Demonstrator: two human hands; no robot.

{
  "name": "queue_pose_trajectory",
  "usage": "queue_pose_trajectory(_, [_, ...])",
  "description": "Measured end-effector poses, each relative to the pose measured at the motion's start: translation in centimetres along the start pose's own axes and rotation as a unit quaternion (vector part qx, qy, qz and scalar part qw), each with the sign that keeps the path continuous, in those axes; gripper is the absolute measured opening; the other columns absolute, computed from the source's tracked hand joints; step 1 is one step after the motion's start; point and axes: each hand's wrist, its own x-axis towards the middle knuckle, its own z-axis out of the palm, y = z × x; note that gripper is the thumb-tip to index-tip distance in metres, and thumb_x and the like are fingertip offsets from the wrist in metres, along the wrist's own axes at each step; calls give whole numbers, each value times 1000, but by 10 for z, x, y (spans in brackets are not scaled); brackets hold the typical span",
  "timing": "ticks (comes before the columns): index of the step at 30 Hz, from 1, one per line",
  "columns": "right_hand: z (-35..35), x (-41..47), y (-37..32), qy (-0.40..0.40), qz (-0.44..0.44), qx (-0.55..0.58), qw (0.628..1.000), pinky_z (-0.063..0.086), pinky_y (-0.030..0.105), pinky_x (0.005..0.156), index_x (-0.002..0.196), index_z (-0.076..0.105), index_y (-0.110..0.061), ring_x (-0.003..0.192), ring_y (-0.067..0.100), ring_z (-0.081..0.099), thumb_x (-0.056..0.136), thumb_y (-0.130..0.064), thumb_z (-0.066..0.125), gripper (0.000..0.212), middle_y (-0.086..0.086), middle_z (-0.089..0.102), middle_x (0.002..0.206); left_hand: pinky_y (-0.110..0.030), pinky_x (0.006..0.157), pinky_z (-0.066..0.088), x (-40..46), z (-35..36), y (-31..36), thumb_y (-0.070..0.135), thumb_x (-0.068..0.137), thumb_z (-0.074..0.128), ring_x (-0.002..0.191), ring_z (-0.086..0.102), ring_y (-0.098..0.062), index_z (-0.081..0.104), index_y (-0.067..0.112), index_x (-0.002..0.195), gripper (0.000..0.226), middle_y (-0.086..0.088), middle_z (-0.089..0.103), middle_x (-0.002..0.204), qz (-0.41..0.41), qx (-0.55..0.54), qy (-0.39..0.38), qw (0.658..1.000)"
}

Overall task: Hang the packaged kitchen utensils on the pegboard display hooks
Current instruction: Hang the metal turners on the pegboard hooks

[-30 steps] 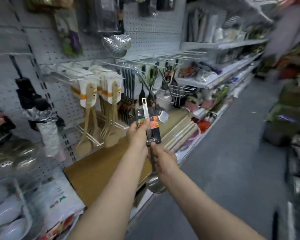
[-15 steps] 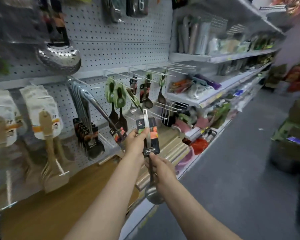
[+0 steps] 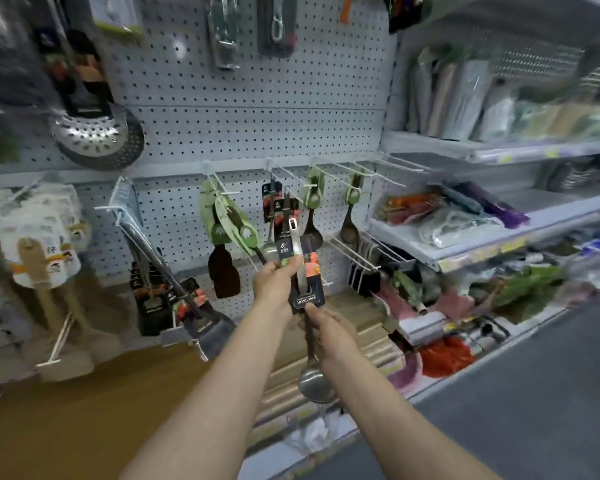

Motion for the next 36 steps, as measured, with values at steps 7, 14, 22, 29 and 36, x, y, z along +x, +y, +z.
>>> queue_pose_trajectory(7, [-4, 52, -38, -22, -2, 4, 1000, 48, 19, 44, 72, 62, -12, 46, 13, 60, 91, -2, 72, 23, 7, 66, 58, -39, 67, 61, 45, 45, -2, 11, 91, 73, 72, 71, -25, 70, 12, 97, 7, -15, 76, 97, 28, 36, -13, 999])
queue_pose_trajectory(14, [3, 94, -49, -20, 8, -3, 1000, 49, 20, 48, 86, 65, -8, 61, 18, 61, 89, -3, 75, 12, 13, 67, 81, -26, 43, 52, 82, 60, -1, 10, 91, 72, 55, 69, -16, 67, 7, 111, 21, -8, 73, 83, 20, 32, 2, 999])
queue_pose_trajectory(22, [8, 130, -47, -21, 26, -18, 999, 52, 27, 60, 89, 67, -6, 73, 23, 64, 87, -4, 77, 11, 14, 70, 84, -26, 43, 52, 112, 58, -8, 11, 91, 73, 52, 70, -15, 67, 8, 108, 18, -8, 74, 84, 25, 28, 29, 999])
queue_pose_trajectory(29, [6, 141, -42, -52, 17, 20, 998, 56, 30, 74, 109, 67, 0, 76, 21, 67, 87, -3, 76, 23, 12, 72, 84, -26, 50, 55, 120, 57, -9, 13, 91, 73, 65, 74, -15, 68, 10, 104, 14, -12, 77, 96, 66, 54, -4, 996])
queue_pose_trajectory(36, [7, 151, -44, -61, 12, 14, 998, 55, 27, 71, 95, 69, -5, 72, 20, 66, 88, -2, 75, 9, 9, 73, 78, -27, 52, 55, 127, 59, -10, 13, 91, 73, 72, 73, -20, 69, 9, 100, 11, -12, 77, 95, 70, 54, 2, 996])
